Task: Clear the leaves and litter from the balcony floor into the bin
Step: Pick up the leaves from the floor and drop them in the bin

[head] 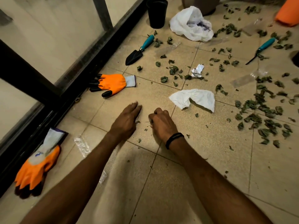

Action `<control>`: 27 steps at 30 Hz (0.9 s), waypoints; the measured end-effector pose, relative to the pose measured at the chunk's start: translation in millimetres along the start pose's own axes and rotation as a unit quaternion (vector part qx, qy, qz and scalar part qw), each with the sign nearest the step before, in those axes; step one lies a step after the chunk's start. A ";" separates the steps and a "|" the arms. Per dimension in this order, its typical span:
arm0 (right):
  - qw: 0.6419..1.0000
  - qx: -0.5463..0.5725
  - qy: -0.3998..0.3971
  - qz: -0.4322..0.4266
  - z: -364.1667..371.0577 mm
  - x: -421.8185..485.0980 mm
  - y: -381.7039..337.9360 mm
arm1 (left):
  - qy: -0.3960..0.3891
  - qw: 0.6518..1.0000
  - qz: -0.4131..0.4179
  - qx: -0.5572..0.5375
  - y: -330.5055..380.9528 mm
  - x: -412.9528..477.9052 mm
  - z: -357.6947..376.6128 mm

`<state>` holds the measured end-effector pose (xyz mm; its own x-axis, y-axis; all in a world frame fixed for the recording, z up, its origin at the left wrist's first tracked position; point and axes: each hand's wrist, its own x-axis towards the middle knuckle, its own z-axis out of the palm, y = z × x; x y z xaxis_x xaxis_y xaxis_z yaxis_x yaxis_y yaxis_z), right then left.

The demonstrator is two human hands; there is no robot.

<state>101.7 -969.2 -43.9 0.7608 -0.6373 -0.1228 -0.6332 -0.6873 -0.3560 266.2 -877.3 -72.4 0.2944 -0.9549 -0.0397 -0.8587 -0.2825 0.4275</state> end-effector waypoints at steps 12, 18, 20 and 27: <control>0.999 0.038 -0.027 0.008 0.4 -17.3 -4.1 | 0.067 0.995 -0.027 -0.069 1.9 -81.0 6.9; 0.998 0.051 -0.019 0.005 7.9 -13.1 -14.5 | 0.008 0.999 -0.020 -0.038 -2.3 -64.2 4.3; 0.997 0.079 -0.015 -0.001 9.8 -13.7 -20.4 | 0.007 1.000 -0.003 -0.018 1.9 -55.5 5.1; 0.997 0.020 0.062 -0.030 25.3 -26.9 -30.0 | 0.103 0.995 0.012 -0.006 14.4 -61.7 12.0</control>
<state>103.9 -922.6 -53.4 0.7726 -0.6348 0.0143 -0.5786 -0.7131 -0.3959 230.7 -823.6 -74.6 0.3550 -0.9219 0.1550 -0.8618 -0.2585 0.4364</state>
